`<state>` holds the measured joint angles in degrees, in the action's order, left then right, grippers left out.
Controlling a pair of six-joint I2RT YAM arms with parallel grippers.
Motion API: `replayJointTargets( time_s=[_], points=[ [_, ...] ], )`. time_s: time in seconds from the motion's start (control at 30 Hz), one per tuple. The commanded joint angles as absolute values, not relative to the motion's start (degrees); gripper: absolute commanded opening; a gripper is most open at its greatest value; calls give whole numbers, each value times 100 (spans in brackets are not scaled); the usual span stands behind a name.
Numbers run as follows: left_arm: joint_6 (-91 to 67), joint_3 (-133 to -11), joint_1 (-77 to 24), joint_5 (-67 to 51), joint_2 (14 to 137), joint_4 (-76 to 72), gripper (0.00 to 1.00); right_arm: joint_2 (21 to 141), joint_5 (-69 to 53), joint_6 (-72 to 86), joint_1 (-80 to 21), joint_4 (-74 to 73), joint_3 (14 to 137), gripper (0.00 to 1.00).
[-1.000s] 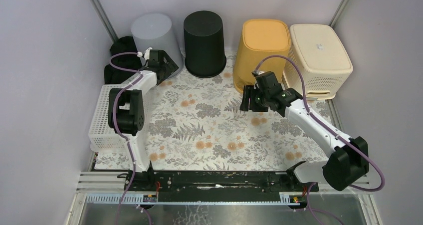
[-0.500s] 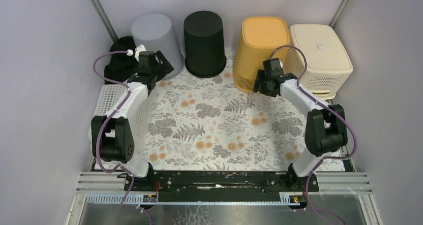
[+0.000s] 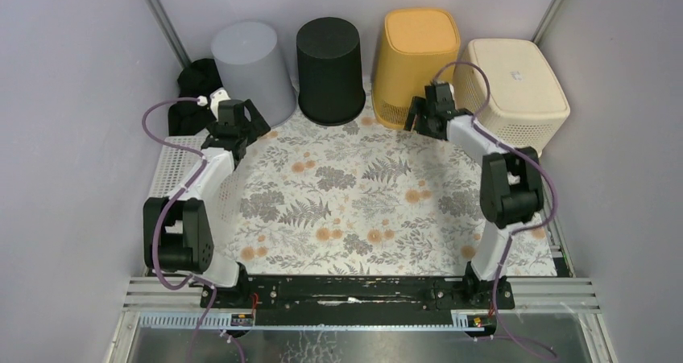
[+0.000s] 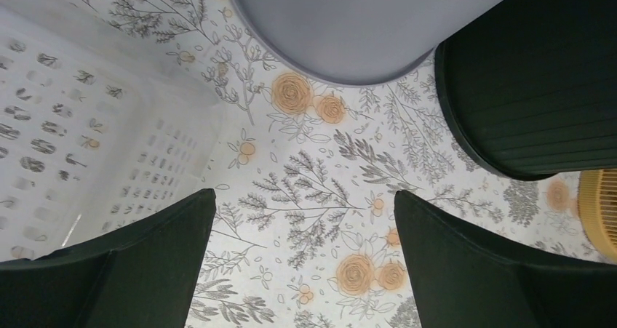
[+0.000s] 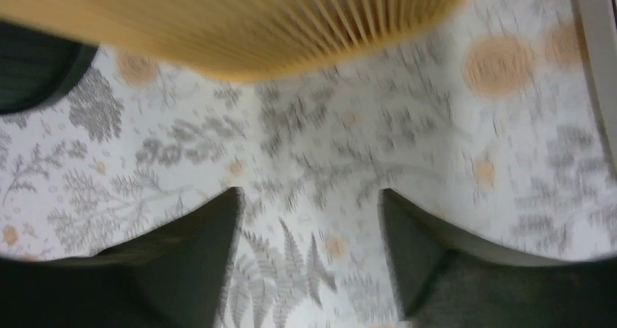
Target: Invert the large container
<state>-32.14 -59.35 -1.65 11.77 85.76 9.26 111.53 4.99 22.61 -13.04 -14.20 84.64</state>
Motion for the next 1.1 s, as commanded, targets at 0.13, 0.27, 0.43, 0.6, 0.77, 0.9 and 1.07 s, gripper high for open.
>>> replayJointTargets(
  time_s=[0.13,0.27,0.43,0.6,0.77,0.9,1.07],
  points=[
    [-2138,-4892,-97,2100,7826,-714,100,8163,1237,1497,-1311,540,5404,99],
    [-1682,-4231,-67,2326,7653,-1599,100,7008,1716,964,-1312,1769,3934,99],
    [-1034,-3812,41,1850,7804,-2338,100,6230,2539,605,-1301,2927,2770,99],
    [-951,-3184,169,1808,7765,-3262,100,6410,3213,434,-1267,4183,2038,99],
    [-865,-2500,218,1719,7638,-4260,100,6876,3563,580,-1256,4827,1609,99],
    [-809,-2435,212,1873,7701,-4601,100,7377,3758,520,-1242,5422,1383,99],
    [-720,-2508,214,1964,7898,-4936,100,7658,3814,255,-1196,5891,1289,99]
  ],
)
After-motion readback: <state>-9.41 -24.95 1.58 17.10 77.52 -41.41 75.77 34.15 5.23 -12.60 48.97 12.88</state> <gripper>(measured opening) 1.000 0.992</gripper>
